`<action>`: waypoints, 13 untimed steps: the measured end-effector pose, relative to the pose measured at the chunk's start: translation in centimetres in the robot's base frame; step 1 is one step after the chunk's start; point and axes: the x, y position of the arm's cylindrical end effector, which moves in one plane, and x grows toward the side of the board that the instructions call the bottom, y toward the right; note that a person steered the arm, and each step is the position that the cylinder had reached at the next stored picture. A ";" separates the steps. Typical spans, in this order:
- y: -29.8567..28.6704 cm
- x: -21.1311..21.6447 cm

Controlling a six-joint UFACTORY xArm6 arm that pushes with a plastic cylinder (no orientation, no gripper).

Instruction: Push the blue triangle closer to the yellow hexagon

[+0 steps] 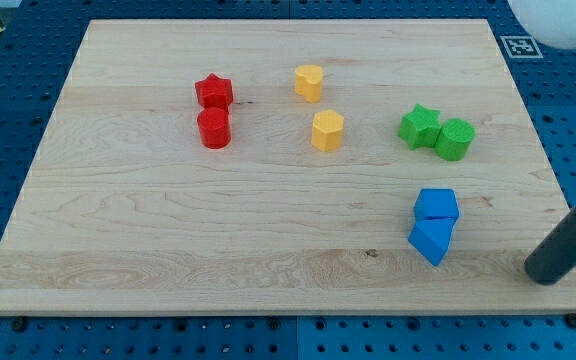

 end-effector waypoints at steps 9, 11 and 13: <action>-10.9 -3.6; -12.7 -5.0; -16.3 -6.5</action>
